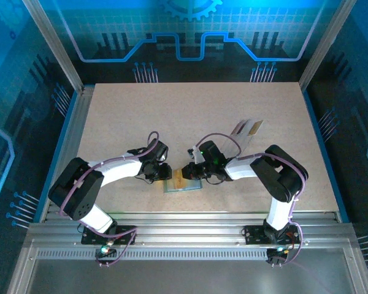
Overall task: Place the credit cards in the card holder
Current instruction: Insert the credit card into the card slot.
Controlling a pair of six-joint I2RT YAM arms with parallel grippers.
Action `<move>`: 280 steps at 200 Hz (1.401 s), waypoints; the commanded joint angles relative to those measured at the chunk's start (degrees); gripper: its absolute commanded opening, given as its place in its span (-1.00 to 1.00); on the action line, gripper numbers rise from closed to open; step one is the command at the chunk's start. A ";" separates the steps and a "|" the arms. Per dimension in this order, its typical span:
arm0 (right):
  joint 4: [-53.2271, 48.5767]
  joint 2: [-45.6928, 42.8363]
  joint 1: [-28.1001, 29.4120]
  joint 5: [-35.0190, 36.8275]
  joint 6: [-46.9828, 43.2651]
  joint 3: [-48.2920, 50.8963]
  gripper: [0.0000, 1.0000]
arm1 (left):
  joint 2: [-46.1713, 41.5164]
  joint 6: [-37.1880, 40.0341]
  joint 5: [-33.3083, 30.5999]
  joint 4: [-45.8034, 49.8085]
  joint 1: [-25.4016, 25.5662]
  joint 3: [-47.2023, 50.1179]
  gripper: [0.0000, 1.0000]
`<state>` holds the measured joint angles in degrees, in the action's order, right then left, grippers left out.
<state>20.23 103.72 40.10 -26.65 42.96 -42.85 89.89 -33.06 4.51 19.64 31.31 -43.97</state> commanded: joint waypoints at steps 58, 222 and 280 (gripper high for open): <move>-7.62 4.63 1.71 -1.03 -2.29 -3.45 -1.00 | 1.88 -0.65 3.40 -2.47 0.24 2.50 -0.32; -9.13 2.23 6.13 7.61 1.97 -2.79 -0.81 | -5.69 -4.93 7.95 -2.81 -1.27 4.07 -0.19; -16.62 -0.77 5.86 7.23 -1.71 -6.43 -0.35 | -12.97 -4.25 12.74 -1.42 -5.48 5.24 -0.10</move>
<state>12.14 104.12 45.32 -20.86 43.92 -48.12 80.36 -37.50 12.99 16.82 26.94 -39.57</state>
